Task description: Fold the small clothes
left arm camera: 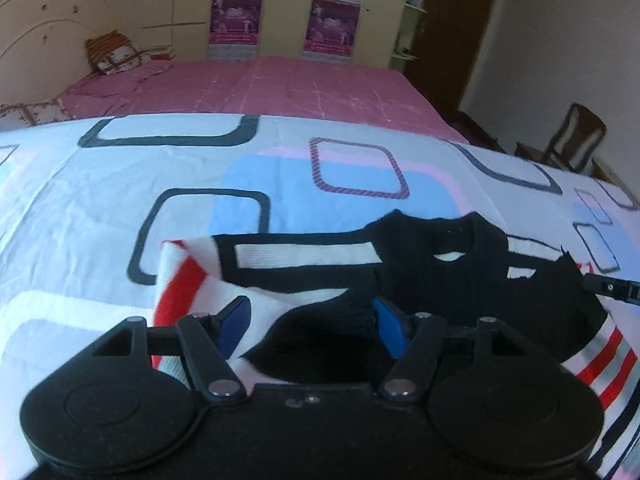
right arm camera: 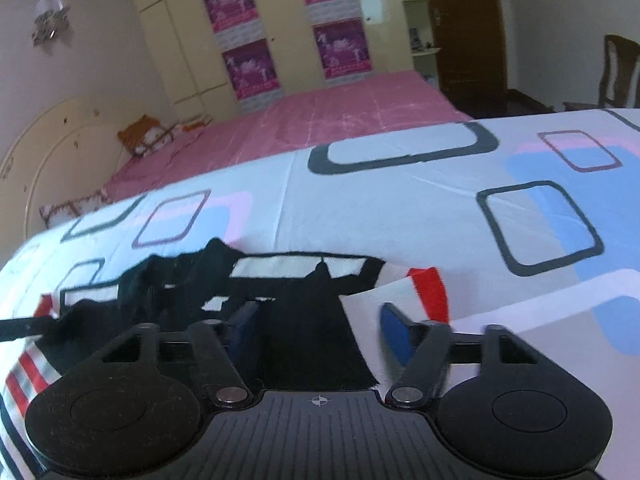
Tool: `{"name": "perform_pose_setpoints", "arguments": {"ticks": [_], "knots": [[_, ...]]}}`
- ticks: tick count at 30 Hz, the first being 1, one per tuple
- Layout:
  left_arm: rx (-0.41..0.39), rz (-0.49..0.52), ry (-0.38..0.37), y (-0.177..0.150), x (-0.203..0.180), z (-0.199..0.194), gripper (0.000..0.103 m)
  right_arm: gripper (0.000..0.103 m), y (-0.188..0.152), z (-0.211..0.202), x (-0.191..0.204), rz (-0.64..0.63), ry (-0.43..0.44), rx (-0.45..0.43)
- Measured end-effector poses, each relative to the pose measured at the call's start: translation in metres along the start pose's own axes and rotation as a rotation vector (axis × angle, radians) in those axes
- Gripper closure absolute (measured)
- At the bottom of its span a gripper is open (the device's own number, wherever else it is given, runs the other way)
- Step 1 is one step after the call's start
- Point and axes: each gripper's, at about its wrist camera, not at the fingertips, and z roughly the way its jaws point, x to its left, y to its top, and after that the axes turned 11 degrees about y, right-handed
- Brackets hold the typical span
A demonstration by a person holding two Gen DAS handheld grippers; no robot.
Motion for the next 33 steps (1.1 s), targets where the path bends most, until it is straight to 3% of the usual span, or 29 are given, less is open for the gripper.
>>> {"name": "perform_pose_setpoints", "arguments": {"ticks": [4, 7, 9, 10, 13, 16, 17, 18, 19, 20, 21, 28, 33], "knots": [[-0.011, -0.012, -0.091, -0.001, 0.006, -0.009, 0.032, 0.045, -0.001, 0.006, -0.002, -0.015, 0.015, 0.022], [-0.025, 0.009, -0.108, -0.004, 0.012, -0.017, 0.026, 0.045, -0.001, 0.008, -0.006, -0.004, 0.030, 0.030], [-0.020, 0.008, -0.122, -0.005, 0.016, -0.017, 0.026, 0.055, -0.001, 0.011, -0.005, -0.016, 0.034, 0.038], [-0.027, 0.009, -0.124, -0.006, 0.017, -0.018, 0.026, 0.067, -0.001, 0.013, -0.004, -0.025, 0.032, 0.046], [-0.004, 0.048, -0.056, -0.005, 0.011, -0.005, 0.025, 0.069, -0.001, 0.018, -0.002, -0.051, 0.019, 0.055], [0.030, 0.050, -0.017, -0.004, 0.004, 0.012, 0.037, 0.073, -0.002, 0.021, 0.000, -0.071, 0.011, 0.066], [0.031, 0.052, -0.012, -0.004, 0.003, 0.016, 0.048, 0.088, -0.002, 0.022, 0.001, -0.084, 0.001, 0.072], [0.022, 0.061, 0.007, -0.005, 0.000, 0.017, 0.059, 0.097, -0.002, 0.023, 0.001, -0.096, -0.004, 0.078], [0.012, 0.072, 0.022, -0.005, -0.003, 0.018, 0.067, 0.098, -0.001, 0.023, 0.000, -0.093, 0.004, 0.082], [0.019, 0.071, 0.018, -0.005, -0.004, 0.019, 0.091, 0.098, -0.002, 0.023, 0.000, -0.091, 0.007, 0.081], [0.024, 0.059, 0.022, -0.005, -0.003, 0.019, 0.097, 0.098, -0.002, 0.022, 0.000, -0.094, 0.007, 0.078], [-0.139, -0.053, 0.050, 0.004, 0.010, -0.011, 0.098, 0.098, 0.009, 0.000, 0.005, -0.094, -0.001, -0.061], [-0.143, -0.108, 0.117, 0.009, 0.015, 0.001, 0.098, 0.098, 0.021, 0.009, 0.001, -0.069, -0.040, -0.090]]}}
